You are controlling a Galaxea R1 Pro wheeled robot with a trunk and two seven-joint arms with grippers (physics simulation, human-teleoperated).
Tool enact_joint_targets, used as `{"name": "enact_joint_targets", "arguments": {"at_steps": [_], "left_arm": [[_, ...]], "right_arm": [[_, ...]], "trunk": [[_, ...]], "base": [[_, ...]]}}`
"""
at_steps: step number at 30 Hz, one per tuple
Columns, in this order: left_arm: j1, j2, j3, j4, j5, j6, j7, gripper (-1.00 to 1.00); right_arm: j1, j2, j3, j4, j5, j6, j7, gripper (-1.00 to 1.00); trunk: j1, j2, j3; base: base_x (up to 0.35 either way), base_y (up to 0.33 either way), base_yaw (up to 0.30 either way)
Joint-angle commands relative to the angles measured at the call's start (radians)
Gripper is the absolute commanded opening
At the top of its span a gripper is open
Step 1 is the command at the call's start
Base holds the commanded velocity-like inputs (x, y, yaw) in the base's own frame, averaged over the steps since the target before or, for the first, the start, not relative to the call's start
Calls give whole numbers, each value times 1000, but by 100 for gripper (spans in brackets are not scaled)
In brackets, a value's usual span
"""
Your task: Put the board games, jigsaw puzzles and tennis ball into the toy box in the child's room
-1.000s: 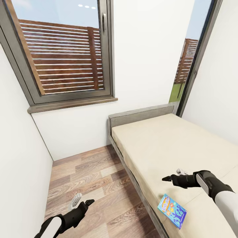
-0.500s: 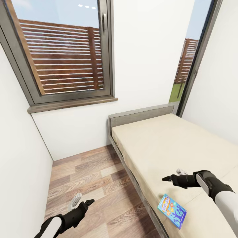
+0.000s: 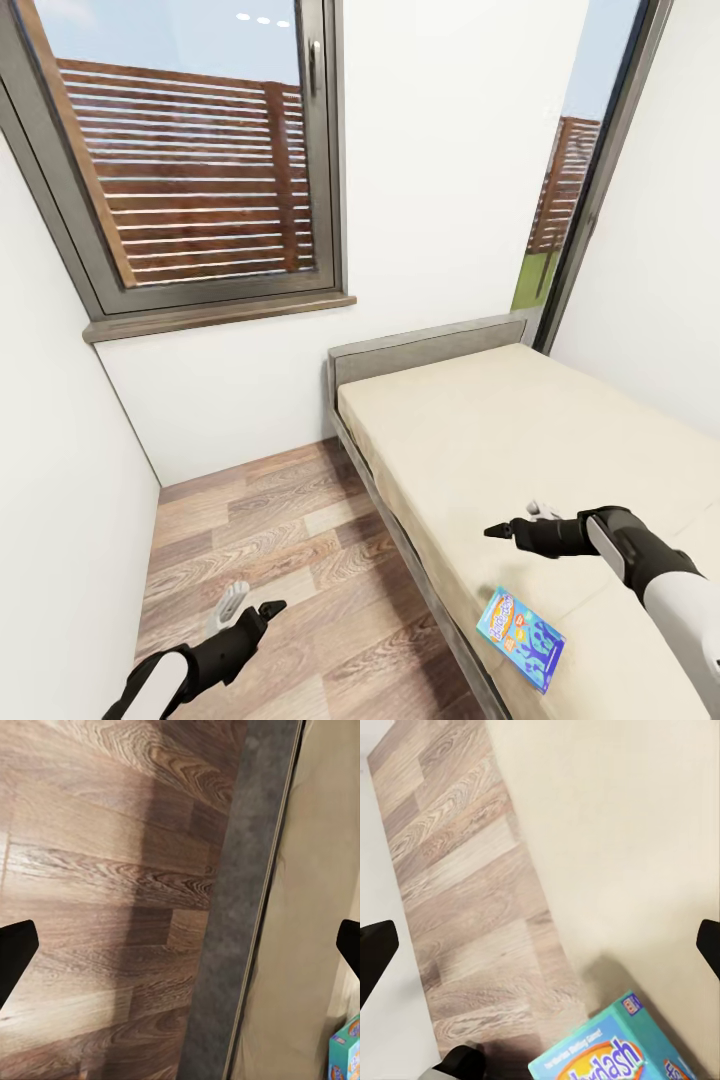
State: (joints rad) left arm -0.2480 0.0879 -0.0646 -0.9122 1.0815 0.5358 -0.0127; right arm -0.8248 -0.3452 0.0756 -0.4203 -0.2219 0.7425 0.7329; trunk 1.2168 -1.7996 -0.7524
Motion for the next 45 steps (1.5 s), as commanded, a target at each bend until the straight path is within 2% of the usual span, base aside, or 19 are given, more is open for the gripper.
{"name": "enact_joint_targets", "arguments": {"at_steps": [1,7,15,16,17,32,45], "left_arm": [[-1,1,-1,0,1,2,-2,100],[-3,1,0,1,0,1,-4,100],[-6,0,1,0,1,2,-10,100],[-8,0,1,0,0,2,-14,100],[-20,3,-2,-7,-8,3,-51,100],[-20,8,-9,-13,-16,-1,-123,100],[-18,8,-9,-10,-18,-3,-129,100]], "right_arm": [[-1,-1,8,-7,-10,5,-2,100],[-2,2,7,-31,-10,6,-3,100],[0,2,7,-63,-10,6,-3,100],[2,2,7,-70,-10,6,-3,100],[16,-1,7,-106,-12,8,-3,100],[18,-1,6,-113,-12,9,-3,100],[18,-2,6,-113,-11,9,-3,100]], "trunk": [[0,0,-1],[0,0,-1],[0,0,2],[0,0,3],[0,0,3],[0,0,3],[0,0,3]], "base": [[0,0,0],[0,0,-32],[0,0,-192],[0,0,-186],[0,0,-26],[17,-21,-4],[73,-74,-1]]}}
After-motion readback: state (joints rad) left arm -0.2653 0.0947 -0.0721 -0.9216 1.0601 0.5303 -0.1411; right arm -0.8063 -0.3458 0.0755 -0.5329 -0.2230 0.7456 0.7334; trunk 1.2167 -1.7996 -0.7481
